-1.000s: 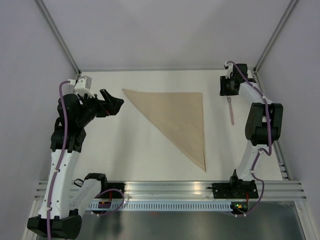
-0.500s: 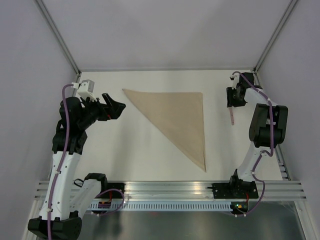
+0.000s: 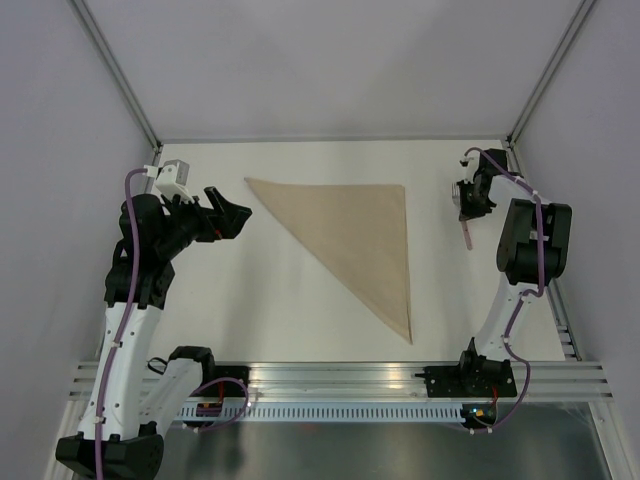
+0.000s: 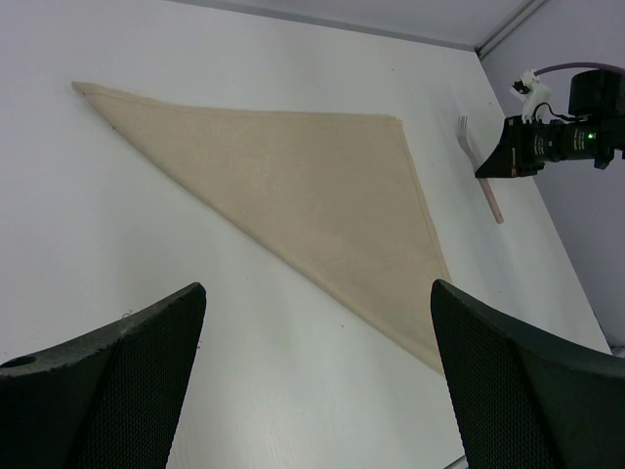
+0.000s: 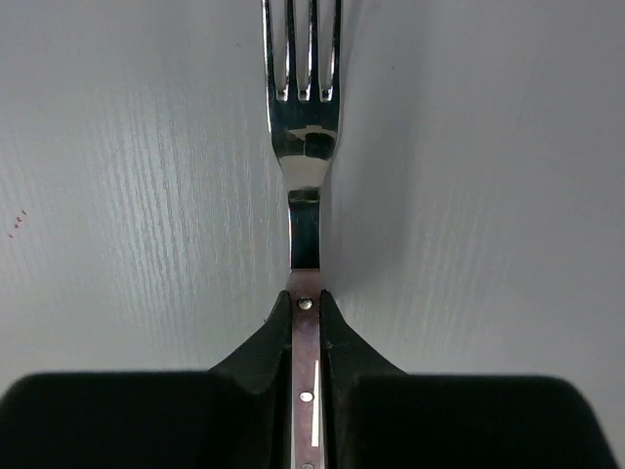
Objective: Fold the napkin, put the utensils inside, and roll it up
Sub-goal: Grab a utensil with the right arm, then place the utensil onto the napkin
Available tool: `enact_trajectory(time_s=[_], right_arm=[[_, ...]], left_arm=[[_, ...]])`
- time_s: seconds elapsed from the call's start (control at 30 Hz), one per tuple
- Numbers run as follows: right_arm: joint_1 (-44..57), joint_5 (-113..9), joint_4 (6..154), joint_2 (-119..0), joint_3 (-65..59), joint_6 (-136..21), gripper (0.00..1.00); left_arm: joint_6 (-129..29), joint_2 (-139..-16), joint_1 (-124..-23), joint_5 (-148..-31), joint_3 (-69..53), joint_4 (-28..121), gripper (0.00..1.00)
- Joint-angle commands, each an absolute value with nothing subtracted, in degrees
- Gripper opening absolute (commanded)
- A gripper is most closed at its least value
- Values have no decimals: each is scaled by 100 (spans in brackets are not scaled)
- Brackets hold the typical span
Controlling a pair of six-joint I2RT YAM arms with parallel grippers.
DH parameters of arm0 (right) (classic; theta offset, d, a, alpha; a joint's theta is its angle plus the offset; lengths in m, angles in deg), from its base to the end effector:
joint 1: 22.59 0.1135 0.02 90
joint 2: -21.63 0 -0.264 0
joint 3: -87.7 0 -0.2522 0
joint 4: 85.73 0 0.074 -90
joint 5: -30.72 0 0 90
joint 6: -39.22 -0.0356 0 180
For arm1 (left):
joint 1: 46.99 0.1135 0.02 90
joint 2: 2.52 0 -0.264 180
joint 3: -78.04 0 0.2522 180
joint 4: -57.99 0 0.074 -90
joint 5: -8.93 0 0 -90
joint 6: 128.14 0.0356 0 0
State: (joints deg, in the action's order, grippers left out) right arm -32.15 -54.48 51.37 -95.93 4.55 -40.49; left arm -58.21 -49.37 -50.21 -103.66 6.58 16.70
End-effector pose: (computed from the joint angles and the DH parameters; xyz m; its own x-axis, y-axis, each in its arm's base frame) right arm 0.4213 -0.0679 0.1603 -0.8922 -0.0303 -0.4507 -0.0310 0.9995 -0.0056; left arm 0.1701 -0.0233 0.3805 -0.4130 -0.2941 -0.8619 0.2954 0.8520 -0.4323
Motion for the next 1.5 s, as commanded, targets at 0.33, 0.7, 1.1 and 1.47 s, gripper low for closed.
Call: enact_trajectory(time_s=[0.33,0.7,1.1,1.47], right_arm=[[-2866,-4987,4141,-8438,917,-4111,0],[-478,-4759,3376,-8408,1646,-4796,0],[1396,-5295,3366,-9367,2288,-5060,1],[2039,-5567,4263,-9553,1621,-5499,0]], left_arm=[[-5694,-5016,-4998,-10313,574,1751,100],[-5861,-5069,-4998,-10199,188,1602,100],[-5879,-4981,-4998,-10023,-322,1250,100],[-5835,-4884,-4998,-9926,-296,1136,100]])
